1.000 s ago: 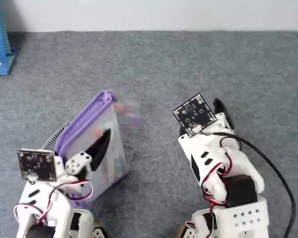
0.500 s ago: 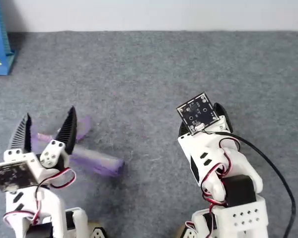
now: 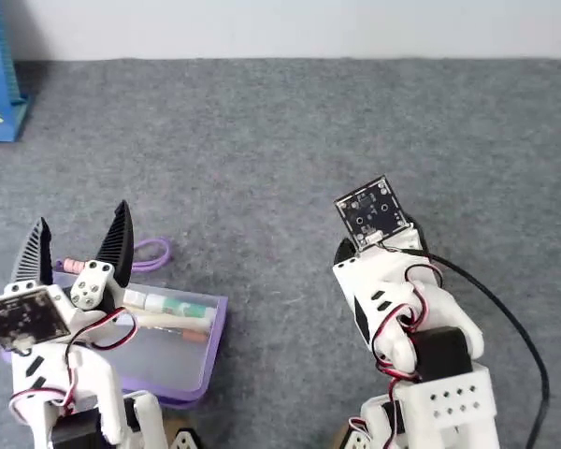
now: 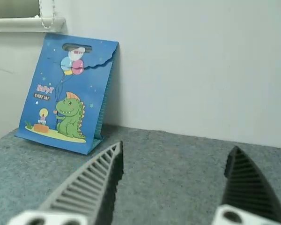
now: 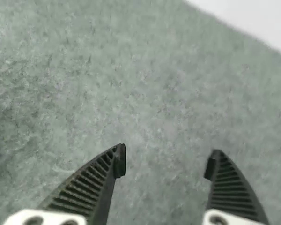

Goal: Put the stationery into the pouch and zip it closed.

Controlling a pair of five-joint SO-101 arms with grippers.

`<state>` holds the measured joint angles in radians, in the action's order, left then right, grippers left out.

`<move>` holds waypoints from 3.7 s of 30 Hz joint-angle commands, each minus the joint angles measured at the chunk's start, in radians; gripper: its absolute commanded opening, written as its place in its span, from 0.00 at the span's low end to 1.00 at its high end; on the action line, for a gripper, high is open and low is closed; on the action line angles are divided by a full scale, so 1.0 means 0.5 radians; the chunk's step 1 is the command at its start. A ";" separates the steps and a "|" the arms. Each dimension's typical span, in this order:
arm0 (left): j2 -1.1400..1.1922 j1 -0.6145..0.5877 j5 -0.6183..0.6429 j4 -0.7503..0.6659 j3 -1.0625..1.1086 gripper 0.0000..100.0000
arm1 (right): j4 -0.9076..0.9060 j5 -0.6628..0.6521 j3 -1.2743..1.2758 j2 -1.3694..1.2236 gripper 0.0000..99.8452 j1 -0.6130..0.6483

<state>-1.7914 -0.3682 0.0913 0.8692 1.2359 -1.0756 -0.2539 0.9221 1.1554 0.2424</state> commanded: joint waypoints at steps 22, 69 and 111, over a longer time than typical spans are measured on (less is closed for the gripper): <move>-0.012 0.703 -0.160 0.783 -0.020 0.02 | -0.477 0.482 0.193 0.769 0.01 0.020; -0.058 0.690 -0.101 0.500 0.891 0.01 | -0.216 0.470 1.522 1.309 0.01 -0.244; -0.058 0.697 -0.095 0.786 0.891 0.01 | -0.468 0.470 1.522 1.315 0.01 -0.235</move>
<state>-1.8082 -0.0199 0.0330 1.2497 1.6932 -1.3042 -0.0207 1.6632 1.8044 0.1289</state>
